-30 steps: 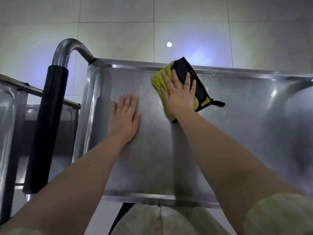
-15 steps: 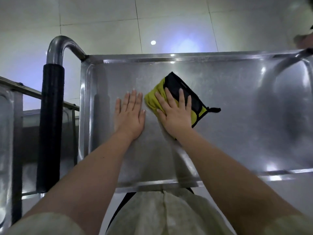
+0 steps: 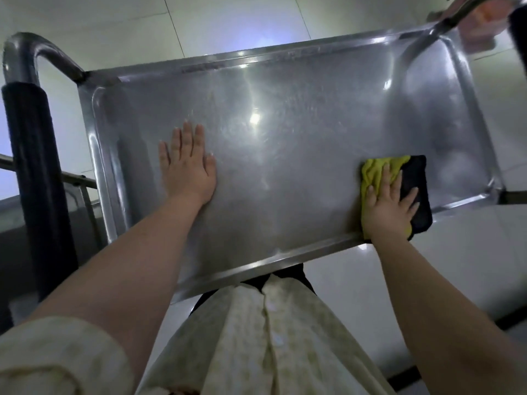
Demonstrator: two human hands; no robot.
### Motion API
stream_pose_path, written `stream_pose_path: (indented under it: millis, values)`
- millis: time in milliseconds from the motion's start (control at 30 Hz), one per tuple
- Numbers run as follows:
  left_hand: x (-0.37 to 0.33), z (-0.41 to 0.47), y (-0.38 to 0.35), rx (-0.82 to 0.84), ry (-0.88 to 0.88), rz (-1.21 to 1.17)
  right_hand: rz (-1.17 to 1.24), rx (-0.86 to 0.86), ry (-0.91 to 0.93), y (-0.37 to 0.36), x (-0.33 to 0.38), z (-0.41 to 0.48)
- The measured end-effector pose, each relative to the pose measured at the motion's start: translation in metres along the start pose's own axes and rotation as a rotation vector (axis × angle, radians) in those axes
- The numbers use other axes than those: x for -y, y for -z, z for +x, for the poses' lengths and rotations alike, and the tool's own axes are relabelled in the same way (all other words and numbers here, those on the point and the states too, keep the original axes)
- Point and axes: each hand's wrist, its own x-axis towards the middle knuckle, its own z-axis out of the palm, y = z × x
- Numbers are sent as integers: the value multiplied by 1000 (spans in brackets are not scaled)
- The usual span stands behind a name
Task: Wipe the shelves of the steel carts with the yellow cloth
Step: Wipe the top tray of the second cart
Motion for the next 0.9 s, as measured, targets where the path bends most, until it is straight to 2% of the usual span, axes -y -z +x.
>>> stream_pose_path:
  millis: [67,167,233,367,467,567,767,833,900]
  values:
    - [0,0,0,1,2,2,10,5,31,-12,25,-21]
    - [1,0,2,-1,8,10,-35,5,210,-30,68,-64]
    - [0,-1,3,-11,4,-2,-54,-14,380,-41,100,-99]
    - [1,-2,3,-22,2,-18,-165,-16,859,-67,147,-156]
    - [4,-2,1,-22,-3,-13,-173,-14,981,-70,147,-152]
    - [4,-1,0,-20,-8,-24,-138,-41,859,-56,119,-120]
    - [3,-2,-2,-24,-2,-19,-37,-2,167,-13,4,-21]
    - [2,-1,-2,-25,4,-14,1,39,48,-5,-2,-9]
    - [1,-2,-2,-24,4,-11,31,25,17,-5,11,-14]
